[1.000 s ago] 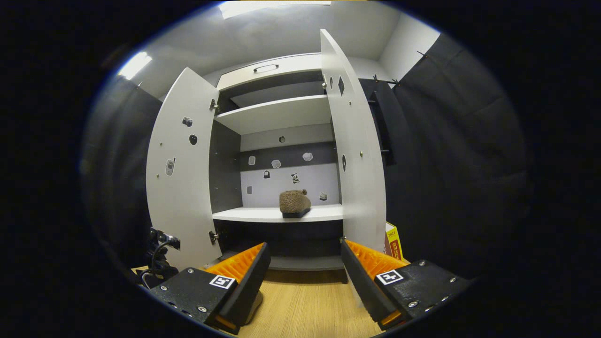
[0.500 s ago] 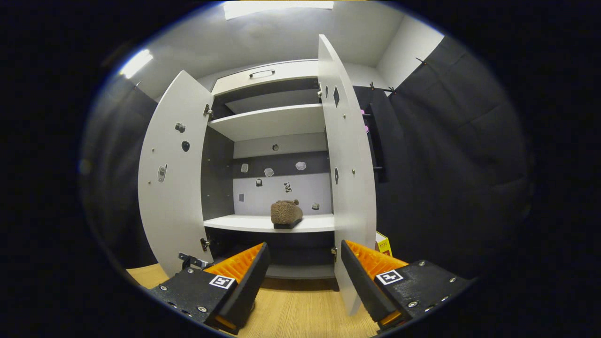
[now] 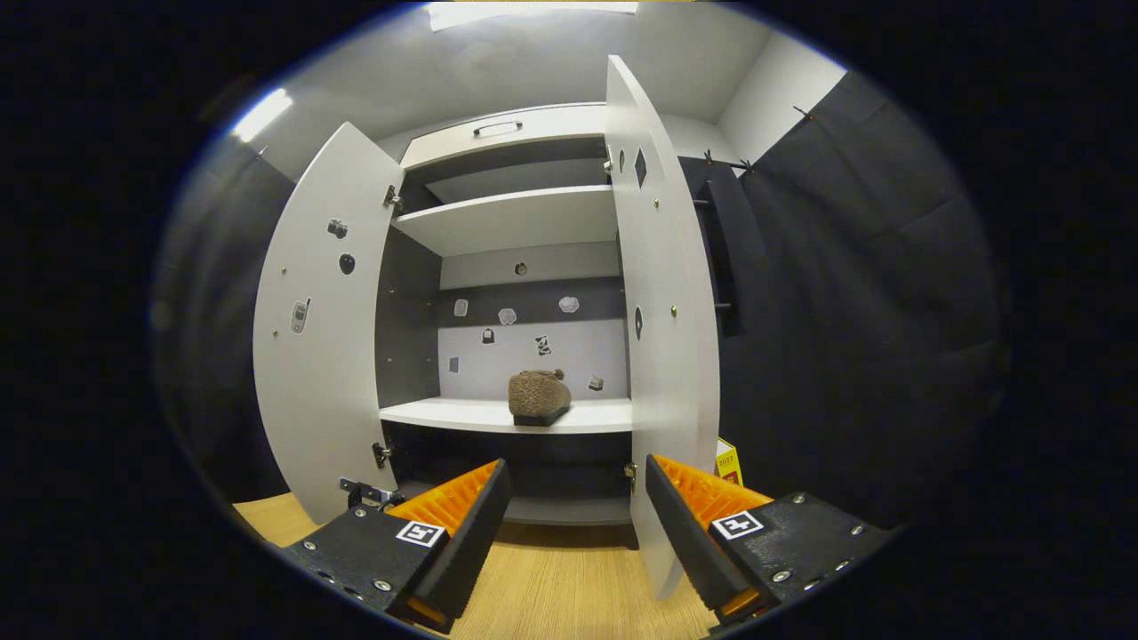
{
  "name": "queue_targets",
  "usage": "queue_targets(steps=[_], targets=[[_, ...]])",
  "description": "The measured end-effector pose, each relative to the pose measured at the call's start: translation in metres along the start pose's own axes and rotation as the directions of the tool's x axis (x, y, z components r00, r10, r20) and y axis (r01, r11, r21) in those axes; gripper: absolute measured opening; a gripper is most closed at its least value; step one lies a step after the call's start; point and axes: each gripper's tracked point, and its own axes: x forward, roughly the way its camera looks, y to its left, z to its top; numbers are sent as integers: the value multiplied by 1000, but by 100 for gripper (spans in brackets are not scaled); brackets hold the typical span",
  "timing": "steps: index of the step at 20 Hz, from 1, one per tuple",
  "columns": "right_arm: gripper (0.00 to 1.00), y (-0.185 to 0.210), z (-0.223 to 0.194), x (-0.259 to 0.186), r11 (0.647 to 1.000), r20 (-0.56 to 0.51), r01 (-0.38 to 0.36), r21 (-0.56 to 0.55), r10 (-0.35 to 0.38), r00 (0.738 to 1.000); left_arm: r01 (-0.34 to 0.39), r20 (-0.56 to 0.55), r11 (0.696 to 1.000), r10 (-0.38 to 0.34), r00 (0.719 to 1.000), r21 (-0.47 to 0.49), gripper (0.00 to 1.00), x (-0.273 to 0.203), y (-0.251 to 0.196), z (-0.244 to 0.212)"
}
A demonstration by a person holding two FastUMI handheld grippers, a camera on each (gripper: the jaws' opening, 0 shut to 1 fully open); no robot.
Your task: Grab one shoe with the right hand and put it into the shoe cabinet, grab the other shoe with the left hand and put it into the shoe cabinet; then close the right door with the right hand and the left door with the left hand.
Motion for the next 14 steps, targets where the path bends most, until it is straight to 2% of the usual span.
queue_targets(steps=[1, 4, 6, 9, 11, 14], targets=[[93, 3, -1, 1, 1000, 2, -5, -1, 5, 1000, 2, 9, 1000, -2, 1000, -6, 15, -6, -1, 7], [93, 10, -4, 7, 1000, 0, -18, -14, 18, 1000, -3, 124, 999, 9, 992, -50, 15, -47, 0, 55], [93, 14, -6, 9, 1000, -4, -29, -12, 29, 1000, 0, 216, 998, 14, 976, -63, 15, -83, -2, 104], [93, 20, -6, 9, 999, -9, -36, -7, 36, 999, -13, 347, 999, 26, 938, -40, 15, -128, -5, 194], [94, 19, 0, 9, 1000, 6, -30, -8, 30, 1000, -11, 393, 999, 25, 919, -37, 15, -141, -8, 252], [94, 15, 5, 4, 1000, 16, -18, -9, 18, 1000, 25, 441, 998, 1, 897, -54, 14, -138, -16, 336]])
